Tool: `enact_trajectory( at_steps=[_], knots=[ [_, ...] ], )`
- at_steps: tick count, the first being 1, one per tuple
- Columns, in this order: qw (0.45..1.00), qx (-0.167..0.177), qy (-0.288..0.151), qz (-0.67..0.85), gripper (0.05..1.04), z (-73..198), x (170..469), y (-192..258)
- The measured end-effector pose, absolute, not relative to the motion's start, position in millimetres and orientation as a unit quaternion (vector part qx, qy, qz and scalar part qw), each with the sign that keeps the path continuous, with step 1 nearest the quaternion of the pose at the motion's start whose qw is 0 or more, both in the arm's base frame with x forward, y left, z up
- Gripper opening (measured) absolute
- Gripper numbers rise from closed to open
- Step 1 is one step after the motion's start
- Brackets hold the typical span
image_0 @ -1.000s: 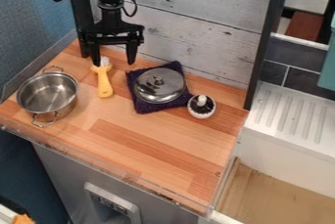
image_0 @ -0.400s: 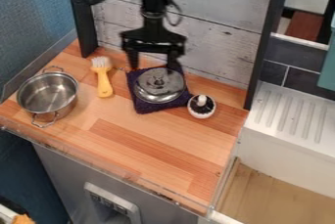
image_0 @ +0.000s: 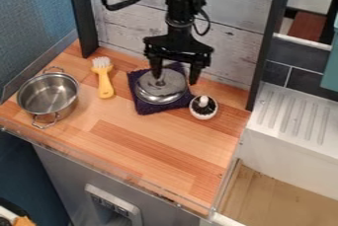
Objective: Pick up mushroom and place near the silver pot
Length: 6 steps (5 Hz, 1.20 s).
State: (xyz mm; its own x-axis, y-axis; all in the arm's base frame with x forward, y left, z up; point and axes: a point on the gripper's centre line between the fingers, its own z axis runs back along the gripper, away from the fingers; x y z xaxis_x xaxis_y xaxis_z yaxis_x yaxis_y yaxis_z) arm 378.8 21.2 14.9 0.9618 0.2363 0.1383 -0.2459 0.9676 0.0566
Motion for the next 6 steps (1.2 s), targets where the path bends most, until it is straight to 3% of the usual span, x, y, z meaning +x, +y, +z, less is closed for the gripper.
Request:
enact_trajectory(
  at_steps=[2, 5, 6],
  knots=[
    [0.995, 0.015, -0.067, 0.07, 1.0, 7, 380, -2],
    [0.998, 0.03, -0.04, 0.045, 0.972, -20, 382, -16],
    [0.997, 0.038, -0.036, 0.051, 0.695, -25, 381, -13]
  ],
)
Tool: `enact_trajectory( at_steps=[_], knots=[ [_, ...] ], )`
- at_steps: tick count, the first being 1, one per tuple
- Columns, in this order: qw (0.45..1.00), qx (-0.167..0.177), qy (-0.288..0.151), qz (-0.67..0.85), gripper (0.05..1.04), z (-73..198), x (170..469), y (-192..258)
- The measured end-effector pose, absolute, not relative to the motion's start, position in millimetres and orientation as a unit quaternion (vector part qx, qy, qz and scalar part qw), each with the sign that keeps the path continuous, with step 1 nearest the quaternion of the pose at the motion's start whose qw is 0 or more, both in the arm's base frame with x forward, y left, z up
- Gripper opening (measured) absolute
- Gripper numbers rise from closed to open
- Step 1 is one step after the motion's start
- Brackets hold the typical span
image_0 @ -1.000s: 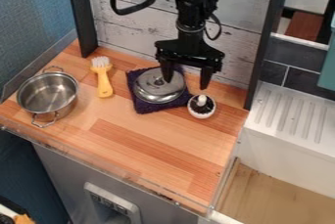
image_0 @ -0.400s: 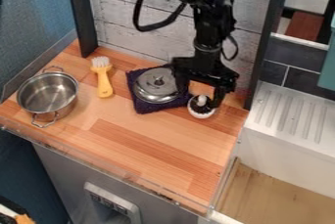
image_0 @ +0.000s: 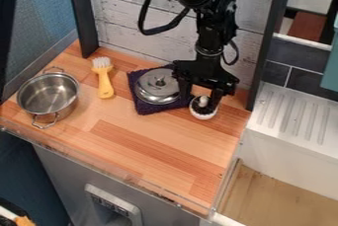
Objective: Pick up mushroom and place near the silver pot
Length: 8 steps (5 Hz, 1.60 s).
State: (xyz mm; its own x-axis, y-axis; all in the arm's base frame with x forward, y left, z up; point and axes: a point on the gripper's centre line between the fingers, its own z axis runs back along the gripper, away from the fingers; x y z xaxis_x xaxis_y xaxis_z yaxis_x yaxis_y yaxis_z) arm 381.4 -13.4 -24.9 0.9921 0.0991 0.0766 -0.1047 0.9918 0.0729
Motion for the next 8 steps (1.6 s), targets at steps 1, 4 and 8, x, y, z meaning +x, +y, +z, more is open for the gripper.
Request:
enact_trajectory(
  at_steps=[1, 4, 8],
  knots=[
    [0.997, 0.036, -0.039, 0.049, 0.38, -25, 385, -14],
    [0.998, 0.018, -0.038, 0.047, 0.224, -27, 382, -11],
    [0.994, 0.034, -0.08, 0.062, 0.224, 40, 332, 34]
  ],
)
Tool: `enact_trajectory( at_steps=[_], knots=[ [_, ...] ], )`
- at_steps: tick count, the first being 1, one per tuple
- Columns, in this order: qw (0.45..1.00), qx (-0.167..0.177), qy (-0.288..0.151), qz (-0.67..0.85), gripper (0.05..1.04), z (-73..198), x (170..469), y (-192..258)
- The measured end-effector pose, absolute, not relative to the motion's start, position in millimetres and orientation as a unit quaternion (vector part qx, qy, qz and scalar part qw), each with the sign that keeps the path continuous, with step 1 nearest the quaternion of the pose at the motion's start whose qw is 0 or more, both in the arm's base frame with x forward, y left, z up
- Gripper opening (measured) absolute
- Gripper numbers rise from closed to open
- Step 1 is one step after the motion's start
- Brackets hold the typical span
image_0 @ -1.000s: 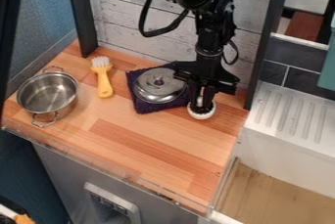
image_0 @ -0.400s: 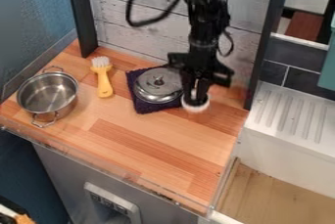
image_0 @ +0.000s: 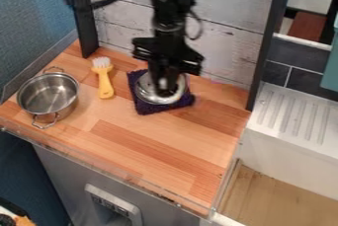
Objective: Pick up mushroom and place near the silver pot
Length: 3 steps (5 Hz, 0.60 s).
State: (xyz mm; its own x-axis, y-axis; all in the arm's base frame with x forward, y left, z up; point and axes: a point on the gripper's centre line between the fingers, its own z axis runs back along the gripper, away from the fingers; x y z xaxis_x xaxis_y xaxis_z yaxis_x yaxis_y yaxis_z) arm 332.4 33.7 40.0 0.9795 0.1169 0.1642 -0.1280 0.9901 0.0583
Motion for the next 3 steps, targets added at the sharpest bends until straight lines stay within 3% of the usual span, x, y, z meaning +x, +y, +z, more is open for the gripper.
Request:
enact_trajectory(
  at_steps=[3],
  knots=[
    [0.983, 0.065, -0.058, 0.163, 0.224, 19, 280, 102]
  ],
)
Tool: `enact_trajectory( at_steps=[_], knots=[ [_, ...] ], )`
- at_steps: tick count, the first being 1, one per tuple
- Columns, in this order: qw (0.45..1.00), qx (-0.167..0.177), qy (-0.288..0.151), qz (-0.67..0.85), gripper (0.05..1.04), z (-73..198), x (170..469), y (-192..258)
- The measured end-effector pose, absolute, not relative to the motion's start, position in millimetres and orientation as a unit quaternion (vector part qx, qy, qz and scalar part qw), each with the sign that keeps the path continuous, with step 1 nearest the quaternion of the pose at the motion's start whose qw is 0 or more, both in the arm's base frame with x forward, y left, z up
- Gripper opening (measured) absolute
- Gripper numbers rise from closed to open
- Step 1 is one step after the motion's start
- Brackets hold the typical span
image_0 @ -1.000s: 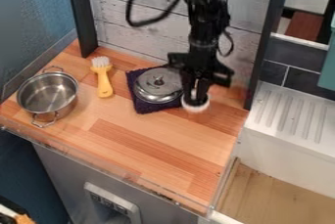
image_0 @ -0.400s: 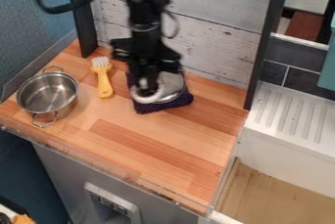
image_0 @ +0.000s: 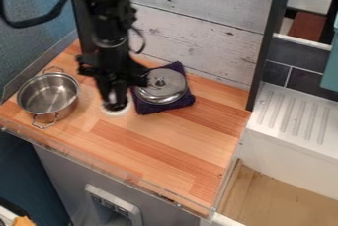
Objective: Pick up mushroom and place near the silver pot
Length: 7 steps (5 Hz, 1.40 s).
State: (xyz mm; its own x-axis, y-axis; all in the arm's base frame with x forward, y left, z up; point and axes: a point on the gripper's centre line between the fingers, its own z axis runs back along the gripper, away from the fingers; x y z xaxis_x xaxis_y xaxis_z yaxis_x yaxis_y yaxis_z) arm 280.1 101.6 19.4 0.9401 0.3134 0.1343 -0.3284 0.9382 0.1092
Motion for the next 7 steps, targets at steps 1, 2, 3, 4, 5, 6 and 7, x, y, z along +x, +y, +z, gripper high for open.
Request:
enact_trajectory(
  at_steps=[1, 2, 3, 4, 5, 6, 7],
  knots=[
    [0.98, 0.085, -0.045, 0.172, 0.224, 11, 270, 109],
    [0.978, 0.097, -0.017, 0.183, 0.224, -9, 261, 119],
    [0.978, 0.097, -0.001, 0.184, 0.224, -27, 261, 128],
    [0.978, 0.1, 0.002, 0.185, 0.224, -30, 268, 133],
    [0.977, 0.107, 0.002, 0.184, 0.257, -30, 269, 135],
    [0.975, 0.109, 0.01, 0.191, 0.534, -30, 266, 133],
    [0.975, 0.116, 0.016, 0.188, 0.848, -29, 266, 130]
  ],
)
